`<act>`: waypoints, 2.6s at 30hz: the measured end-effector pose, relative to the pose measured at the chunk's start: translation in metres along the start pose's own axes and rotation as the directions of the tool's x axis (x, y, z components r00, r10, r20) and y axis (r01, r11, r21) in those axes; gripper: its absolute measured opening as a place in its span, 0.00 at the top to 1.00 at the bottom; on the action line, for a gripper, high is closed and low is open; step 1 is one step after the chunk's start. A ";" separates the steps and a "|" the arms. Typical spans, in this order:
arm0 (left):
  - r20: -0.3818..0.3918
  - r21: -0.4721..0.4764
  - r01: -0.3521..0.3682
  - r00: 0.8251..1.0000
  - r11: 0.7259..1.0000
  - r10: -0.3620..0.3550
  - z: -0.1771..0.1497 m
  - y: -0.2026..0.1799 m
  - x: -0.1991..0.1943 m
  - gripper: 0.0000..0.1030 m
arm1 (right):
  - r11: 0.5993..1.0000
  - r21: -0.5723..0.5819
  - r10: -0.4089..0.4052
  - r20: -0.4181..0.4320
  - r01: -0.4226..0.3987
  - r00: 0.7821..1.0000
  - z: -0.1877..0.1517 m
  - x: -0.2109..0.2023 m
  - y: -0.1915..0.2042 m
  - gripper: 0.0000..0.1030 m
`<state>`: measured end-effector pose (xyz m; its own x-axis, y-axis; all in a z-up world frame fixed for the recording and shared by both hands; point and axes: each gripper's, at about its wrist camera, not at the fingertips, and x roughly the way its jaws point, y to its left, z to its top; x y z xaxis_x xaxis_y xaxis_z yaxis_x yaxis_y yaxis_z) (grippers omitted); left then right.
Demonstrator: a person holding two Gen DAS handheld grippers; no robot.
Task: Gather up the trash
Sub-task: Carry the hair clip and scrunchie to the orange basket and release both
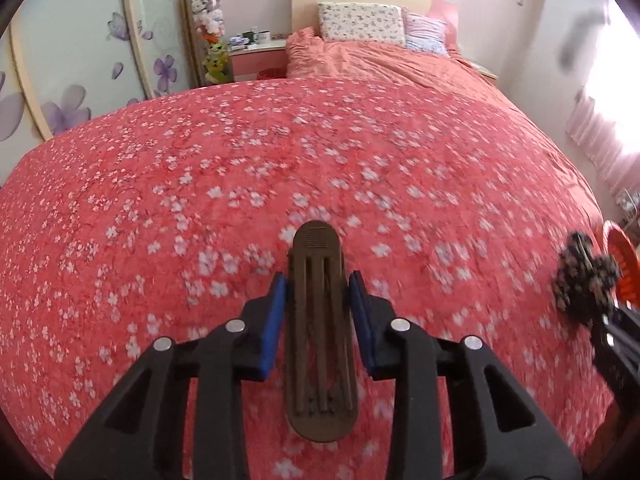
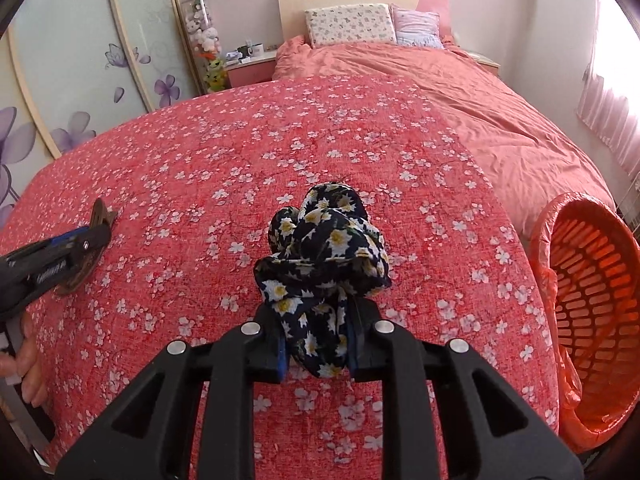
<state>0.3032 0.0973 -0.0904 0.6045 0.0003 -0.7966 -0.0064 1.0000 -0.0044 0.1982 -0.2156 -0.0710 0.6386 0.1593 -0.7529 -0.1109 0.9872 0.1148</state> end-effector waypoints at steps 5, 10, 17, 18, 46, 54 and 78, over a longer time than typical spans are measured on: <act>0.022 0.037 -0.023 1.000 0.999 0.022 -0.015 -0.005 -0.005 0.68 | 1.000 0.008 0.011 0.001 -0.011 1.000 -0.005 -0.002 -0.006 0.80; 0.021 0.032 -0.023 1.000 0.999 0.023 -0.017 -0.006 -0.005 0.67 | 1.000 0.010 0.013 0.001 -0.013 1.000 -0.005 -0.002 -0.007 0.80; 0.021 0.006 -0.025 0.999 1.000 0.025 -0.019 0.005 -0.005 0.66 | 0.999 0.019 0.028 0.002 -0.028 1.000 -0.004 -0.002 -0.009 0.79; 0.021 0.007 -0.027 0.999 1.000 0.027 -0.019 0.006 -0.005 0.66 | 0.999 0.021 0.032 0.002 -0.032 0.999 -0.004 -0.002 -0.010 0.79; 0.040 0.011 -0.023 0.999 1.000 0.023 -0.030 0.012 -0.017 0.69 | 0.997 0.044 0.070 0.001 -0.070 0.998 -0.001 -0.010 -0.014 0.88; 0.072 0.026 -0.024 0.997 0.999 0.022 -0.022 0.013 -0.041 0.69 | 0.993 0.057 0.099 0.050 -0.102 0.994 0.001 -0.035 -0.021 0.89; 0.170 0.284 0.276 0.928 0.918 -0.332 0.007 -0.184 -0.149 0.69 | 0.966 0.260 -0.073 0.256 0.004 0.964 -0.012 -0.146 -0.155 0.88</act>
<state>0.2196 -0.0870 0.0331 0.6982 -0.3303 -0.6351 0.3875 0.9204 -0.0526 0.1130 -0.3920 0.0136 0.8187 0.0844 -0.5680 0.0934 0.9564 0.2768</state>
